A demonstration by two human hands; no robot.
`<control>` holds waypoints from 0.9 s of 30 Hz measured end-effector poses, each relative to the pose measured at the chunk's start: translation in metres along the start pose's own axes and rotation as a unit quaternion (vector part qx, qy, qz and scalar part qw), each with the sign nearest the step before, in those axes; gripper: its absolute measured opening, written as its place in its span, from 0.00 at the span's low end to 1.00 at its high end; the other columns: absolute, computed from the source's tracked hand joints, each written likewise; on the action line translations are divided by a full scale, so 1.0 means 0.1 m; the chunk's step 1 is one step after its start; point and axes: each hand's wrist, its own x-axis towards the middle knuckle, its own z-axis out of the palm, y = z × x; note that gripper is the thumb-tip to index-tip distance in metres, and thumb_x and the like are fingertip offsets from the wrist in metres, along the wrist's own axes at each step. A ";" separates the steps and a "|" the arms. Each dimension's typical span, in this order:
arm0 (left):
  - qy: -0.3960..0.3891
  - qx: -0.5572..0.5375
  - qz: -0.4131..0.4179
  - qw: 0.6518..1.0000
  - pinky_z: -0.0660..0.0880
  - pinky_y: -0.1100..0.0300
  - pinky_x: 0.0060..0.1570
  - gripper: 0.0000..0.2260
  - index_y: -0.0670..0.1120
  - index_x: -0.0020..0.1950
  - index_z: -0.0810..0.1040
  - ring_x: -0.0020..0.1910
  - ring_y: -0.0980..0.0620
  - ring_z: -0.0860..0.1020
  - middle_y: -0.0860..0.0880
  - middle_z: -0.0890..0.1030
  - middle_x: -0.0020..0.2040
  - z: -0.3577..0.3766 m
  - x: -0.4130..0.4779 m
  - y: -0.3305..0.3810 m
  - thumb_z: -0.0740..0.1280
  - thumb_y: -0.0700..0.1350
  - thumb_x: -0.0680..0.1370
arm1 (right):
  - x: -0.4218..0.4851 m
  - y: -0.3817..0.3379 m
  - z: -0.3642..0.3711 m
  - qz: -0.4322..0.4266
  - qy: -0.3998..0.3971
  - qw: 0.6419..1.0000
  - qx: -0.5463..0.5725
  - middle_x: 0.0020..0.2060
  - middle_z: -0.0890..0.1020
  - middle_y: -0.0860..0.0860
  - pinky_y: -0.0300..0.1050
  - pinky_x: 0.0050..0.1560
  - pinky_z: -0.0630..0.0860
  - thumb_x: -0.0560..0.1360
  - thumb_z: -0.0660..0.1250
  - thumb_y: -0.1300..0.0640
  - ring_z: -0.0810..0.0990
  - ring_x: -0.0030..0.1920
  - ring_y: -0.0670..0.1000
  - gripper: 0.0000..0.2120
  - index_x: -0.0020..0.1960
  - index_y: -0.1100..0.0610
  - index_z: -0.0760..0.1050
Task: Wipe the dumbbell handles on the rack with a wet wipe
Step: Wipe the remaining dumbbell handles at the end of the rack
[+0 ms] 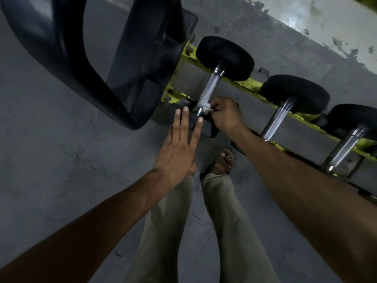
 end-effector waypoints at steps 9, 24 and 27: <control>0.023 0.012 0.003 1.000 0.56 0.40 0.80 0.58 0.39 0.82 0.30 0.81 0.26 0.36 0.27 0.31 0.79 0.09 0.01 0.02 0.68 0.65 0.76 | 0.46 -0.07 -0.06 0.139 -0.126 0.855 0.484 0.46 0.84 0.62 0.50 0.44 0.81 0.75 0.53 0.77 0.83 0.43 0.58 0.18 0.56 0.67 0.77; -0.004 0.007 0.040 0.999 0.59 0.41 0.80 0.56 0.38 0.81 0.28 0.80 0.25 0.35 0.26 0.28 0.77 -0.01 -0.02 -0.10 0.66 0.62 0.77 | 0.03 -0.19 0.15 -0.204 0.264 0.935 -0.120 0.58 0.78 0.51 0.40 0.39 0.67 0.77 0.61 0.59 0.77 0.51 0.49 0.11 0.56 0.55 0.78; -0.001 0.009 0.046 0.999 0.59 0.41 0.80 0.57 0.39 0.81 0.28 0.80 0.26 0.35 0.26 0.28 0.77 0.00 -0.02 -0.12 0.68 0.63 0.76 | 0.19 -0.07 -0.03 -0.302 0.217 0.884 -0.282 0.65 0.79 0.47 0.42 0.41 0.76 0.74 0.61 0.61 0.80 0.58 0.54 0.20 0.63 0.51 0.79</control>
